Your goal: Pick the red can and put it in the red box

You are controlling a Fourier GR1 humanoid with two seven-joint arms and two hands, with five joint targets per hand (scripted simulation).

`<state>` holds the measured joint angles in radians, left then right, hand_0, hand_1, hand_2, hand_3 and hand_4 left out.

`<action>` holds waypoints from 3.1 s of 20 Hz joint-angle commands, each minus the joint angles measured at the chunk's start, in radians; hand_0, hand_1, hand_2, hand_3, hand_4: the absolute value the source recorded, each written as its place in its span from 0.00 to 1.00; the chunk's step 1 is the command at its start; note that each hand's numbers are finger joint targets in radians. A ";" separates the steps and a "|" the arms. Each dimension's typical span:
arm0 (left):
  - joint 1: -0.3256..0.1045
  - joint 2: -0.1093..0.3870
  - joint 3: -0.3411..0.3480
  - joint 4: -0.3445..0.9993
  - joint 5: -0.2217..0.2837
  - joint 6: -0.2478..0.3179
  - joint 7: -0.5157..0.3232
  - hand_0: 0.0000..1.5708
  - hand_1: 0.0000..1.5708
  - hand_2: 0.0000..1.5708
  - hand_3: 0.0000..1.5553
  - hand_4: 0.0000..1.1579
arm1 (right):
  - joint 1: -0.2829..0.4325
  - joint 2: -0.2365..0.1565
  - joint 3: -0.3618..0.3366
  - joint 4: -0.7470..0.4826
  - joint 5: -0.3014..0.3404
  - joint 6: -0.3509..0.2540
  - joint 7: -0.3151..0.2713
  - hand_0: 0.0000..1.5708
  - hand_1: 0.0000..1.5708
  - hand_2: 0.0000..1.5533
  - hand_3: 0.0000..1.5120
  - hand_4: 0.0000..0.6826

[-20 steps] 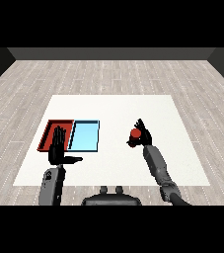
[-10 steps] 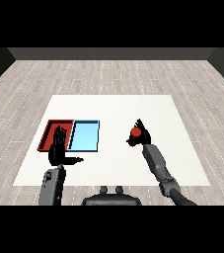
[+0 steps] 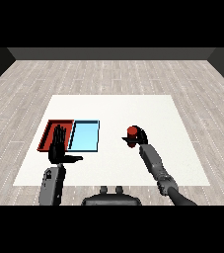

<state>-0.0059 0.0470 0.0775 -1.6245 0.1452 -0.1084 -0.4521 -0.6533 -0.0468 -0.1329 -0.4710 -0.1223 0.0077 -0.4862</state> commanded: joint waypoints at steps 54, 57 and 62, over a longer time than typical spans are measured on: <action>-0.183 -0.047 -0.434 0.044 -0.126 0.272 0.310 0.00 0.00 0.00 0.00 0.00 | 0.208 0.047 0.462 -1.015 -0.009 -0.420 0.244 0.92 0.92 0.92 0.92 0.90; -0.151 -0.047 -0.381 0.135 -0.116 0.225 0.207 0.00 0.00 0.00 0.00 0.00 | 0.350 0.047 0.468 -1.113 0.033 -0.357 0.205 0.92 0.92 0.93 0.92 0.92; -0.147 -0.047 -0.499 0.145 -0.091 0.319 0.223 0.00 0.00 0.00 0.00 0.00 | 0.323 0.047 0.496 -1.160 0.050 -0.398 0.255 0.93 0.93 0.93 0.92 0.97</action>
<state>-0.1915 0.0004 -0.3866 -1.4673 0.0543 0.2045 -0.2321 -0.3672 -0.0005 0.3463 -1.5415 -0.1071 -0.3924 -0.2682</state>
